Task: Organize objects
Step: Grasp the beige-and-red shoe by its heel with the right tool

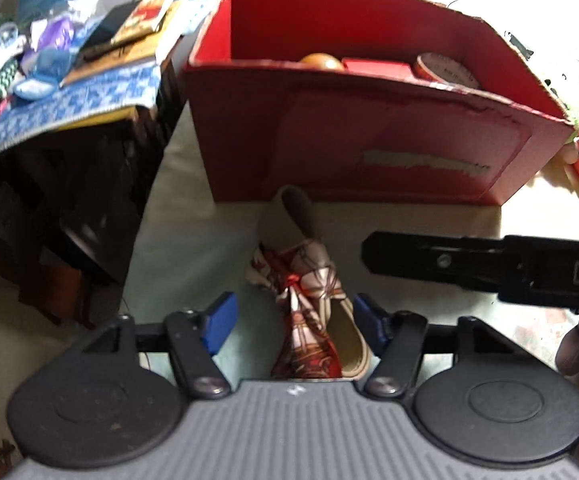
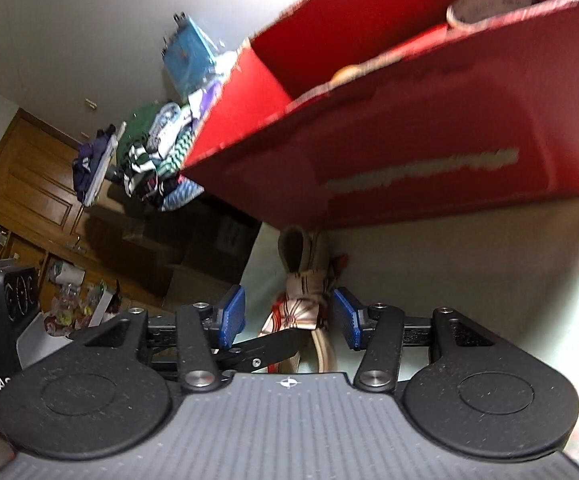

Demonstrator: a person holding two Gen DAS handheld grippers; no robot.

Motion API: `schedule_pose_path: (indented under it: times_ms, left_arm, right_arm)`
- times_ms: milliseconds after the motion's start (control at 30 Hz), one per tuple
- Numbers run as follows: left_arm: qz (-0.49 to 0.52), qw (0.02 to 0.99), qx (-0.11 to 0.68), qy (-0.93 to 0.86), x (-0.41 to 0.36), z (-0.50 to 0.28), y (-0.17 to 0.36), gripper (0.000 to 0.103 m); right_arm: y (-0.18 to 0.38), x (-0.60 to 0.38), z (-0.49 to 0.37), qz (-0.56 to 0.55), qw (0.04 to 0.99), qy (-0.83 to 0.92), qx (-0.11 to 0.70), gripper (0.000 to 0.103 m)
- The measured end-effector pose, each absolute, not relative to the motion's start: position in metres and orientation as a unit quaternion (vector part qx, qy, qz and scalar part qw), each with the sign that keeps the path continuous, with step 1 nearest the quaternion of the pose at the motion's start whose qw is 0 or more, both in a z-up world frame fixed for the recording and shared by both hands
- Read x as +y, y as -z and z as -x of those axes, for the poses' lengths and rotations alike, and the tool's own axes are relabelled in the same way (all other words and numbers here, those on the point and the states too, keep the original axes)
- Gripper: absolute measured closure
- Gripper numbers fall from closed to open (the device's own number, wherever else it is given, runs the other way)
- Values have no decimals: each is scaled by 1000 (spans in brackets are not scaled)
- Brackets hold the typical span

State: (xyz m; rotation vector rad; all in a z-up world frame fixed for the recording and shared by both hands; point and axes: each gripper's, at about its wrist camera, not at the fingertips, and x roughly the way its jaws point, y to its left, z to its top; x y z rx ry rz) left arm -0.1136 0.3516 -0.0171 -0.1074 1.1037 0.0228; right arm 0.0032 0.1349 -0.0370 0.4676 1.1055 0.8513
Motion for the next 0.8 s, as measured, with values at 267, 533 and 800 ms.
schedule_pose_path:
  times_ms: [267,533,800]
  left_arm:
    - [63,842,535,0,354,112,32,49]
    - [55,845,532,11,352,105,39,55]
    - [44,846,530,22,350,106,37,60]
  right_arm:
    - [48,150,-5,-188,731,-379,535,43]
    - [64,165,-13,-187,715,-380,556,45]
    - [69,161,-17,-192,705,-379,568,66]
